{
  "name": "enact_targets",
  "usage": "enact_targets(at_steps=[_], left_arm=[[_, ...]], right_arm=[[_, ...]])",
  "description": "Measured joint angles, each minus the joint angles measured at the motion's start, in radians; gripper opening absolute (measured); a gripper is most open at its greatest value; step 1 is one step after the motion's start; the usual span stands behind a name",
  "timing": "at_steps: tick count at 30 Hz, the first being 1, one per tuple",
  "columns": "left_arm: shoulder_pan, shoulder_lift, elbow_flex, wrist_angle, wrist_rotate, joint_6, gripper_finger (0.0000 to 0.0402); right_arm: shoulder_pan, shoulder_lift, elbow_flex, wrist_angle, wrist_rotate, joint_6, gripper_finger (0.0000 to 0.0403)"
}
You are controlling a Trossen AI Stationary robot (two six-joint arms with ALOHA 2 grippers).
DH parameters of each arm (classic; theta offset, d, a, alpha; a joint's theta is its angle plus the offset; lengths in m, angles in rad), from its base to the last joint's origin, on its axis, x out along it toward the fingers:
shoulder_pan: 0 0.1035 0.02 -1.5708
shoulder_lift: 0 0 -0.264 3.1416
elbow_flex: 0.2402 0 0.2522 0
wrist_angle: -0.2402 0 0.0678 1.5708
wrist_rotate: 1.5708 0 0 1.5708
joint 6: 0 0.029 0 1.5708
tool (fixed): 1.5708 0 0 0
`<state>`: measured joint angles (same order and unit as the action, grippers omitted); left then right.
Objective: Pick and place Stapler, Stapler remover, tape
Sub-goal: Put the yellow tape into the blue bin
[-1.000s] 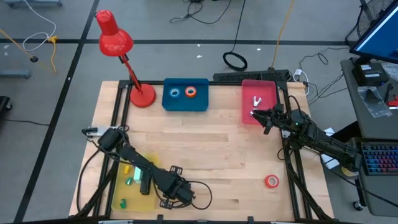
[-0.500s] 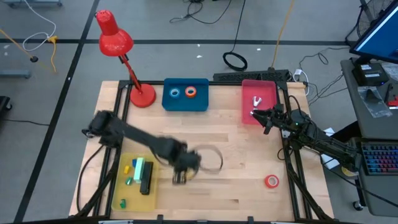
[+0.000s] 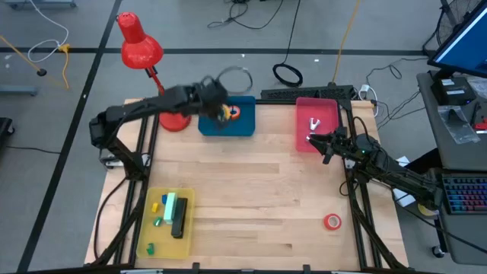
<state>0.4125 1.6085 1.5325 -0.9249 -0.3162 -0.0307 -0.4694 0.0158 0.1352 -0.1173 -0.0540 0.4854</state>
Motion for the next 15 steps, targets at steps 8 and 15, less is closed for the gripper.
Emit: enact_targets(at_steps=[8,15], left_arm=[[0.188,0.176,0.000,0.043,0.151,0.144,0.0035],[0.211,0.311,-0.001,0.080,0.220,0.228,0.0035]], right_arm=[[0.000,0.000,0.000,0.000,0.001,0.023,0.0130],[0.000,0.000,0.000,0.000,0.003,0.031,0.0130]])
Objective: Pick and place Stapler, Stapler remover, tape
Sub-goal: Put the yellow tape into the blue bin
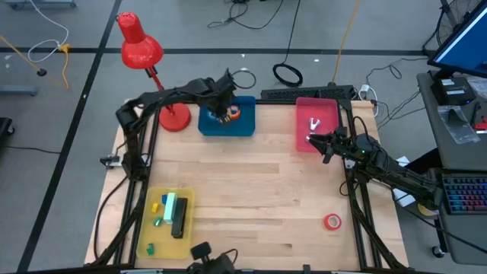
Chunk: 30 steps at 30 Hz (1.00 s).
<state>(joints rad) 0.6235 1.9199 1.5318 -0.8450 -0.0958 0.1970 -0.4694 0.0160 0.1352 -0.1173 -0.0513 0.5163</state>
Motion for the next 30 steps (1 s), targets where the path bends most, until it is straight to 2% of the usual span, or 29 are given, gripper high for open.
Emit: enact_targets(at_steps=[5,11,30], left_arm=[[0.013,0.055,0.000,0.004,0.058,0.039,0.0035],[0.011,0.087,0.000,0.055,0.067,0.061,0.0035],[0.006,0.097,0.000,0.012,0.068,0.079,0.0043]], right_arm=[[0.000,0.000,0.000,0.000,0.001,0.004,0.0130],[0.000,0.000,0.000,0.000,0.004,0.014,0.0130],[0.000,0.000,0.000,0.000,0.004,0.014,0.0130]])
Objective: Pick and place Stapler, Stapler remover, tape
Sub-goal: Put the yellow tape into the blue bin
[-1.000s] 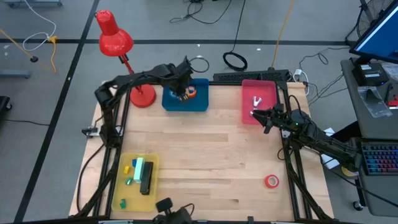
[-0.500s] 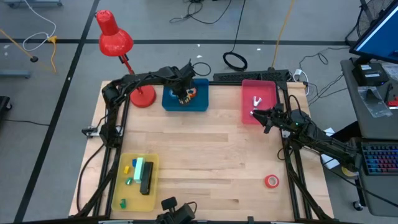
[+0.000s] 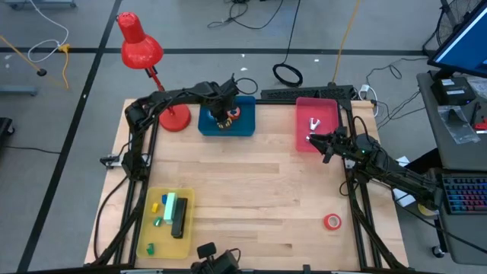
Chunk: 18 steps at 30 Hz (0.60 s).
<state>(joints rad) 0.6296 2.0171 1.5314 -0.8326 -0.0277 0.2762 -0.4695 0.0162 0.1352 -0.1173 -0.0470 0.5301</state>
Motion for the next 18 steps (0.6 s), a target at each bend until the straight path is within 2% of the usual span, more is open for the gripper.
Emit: enact_targets(at_steps=[8,18], left_arm=[[-0.002,0.000,0.000,0.000,0.000,0.004,0.0093],[-0.004,0.000,0.000,-0.004,0.000,-0.042,0.0118]], right_arm=[[0.000,0.000,0.000,0.000,-0.005,0.008,0.0130],[0.000,0.000,0.000,0.001,-0.006,0.009,0.0130]])
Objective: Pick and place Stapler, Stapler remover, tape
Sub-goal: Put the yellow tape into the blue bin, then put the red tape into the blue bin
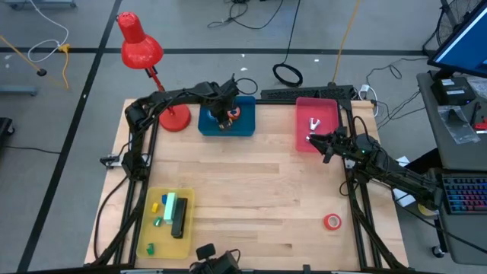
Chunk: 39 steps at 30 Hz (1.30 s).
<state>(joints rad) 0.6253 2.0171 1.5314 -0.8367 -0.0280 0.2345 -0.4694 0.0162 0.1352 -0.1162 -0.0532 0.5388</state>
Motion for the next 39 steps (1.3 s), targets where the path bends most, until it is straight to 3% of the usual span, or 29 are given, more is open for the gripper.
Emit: enact_targets(at_steps=[9,13,17,21,24,32,39], left_arm=[[-0.023,-0.034,0.000,-0.031,0.000,-0.033,0.0120],[-0.046,-0.104,0.012,-0.098,0.003,-0.159,0.0120],[-0.090,-0.211,0.013,-0.142,0.098,-0.354,0.0120],[-0.166,-0.318,0.013,-0.154,0.207,-0.388,0.0120],[-0.239,-0.387,0.013,-0.154,0.214,-0.419,0.0120],[-0.481,-0.507,0.013,-0.122,-0.081,-0.604,0.0120],[-0.663,-0.626,-0.061,-0.057,-0.305,-0.712,0.0120]], right_arm=[[0.000,0.000,0.000,0.071,0.000,0.002,0.0130],[0.000,0.000,0.000,0.119,-0.004,0.029,0.0130],[0.000,0.000,0.000,0.137,-0.005,0.135,0.0130],[0.000,0.000,0.000,0.174,-0.066,0.138,0.0130],[0.000,0.000,0.000,0.241,-0.166,0.114,0.0130],[0.000,0.000,0.000,0.441,-0.354,0.102,0.0130],[0.000,0.026,0.084,0.396,-0.443,0.051,0.0130]])
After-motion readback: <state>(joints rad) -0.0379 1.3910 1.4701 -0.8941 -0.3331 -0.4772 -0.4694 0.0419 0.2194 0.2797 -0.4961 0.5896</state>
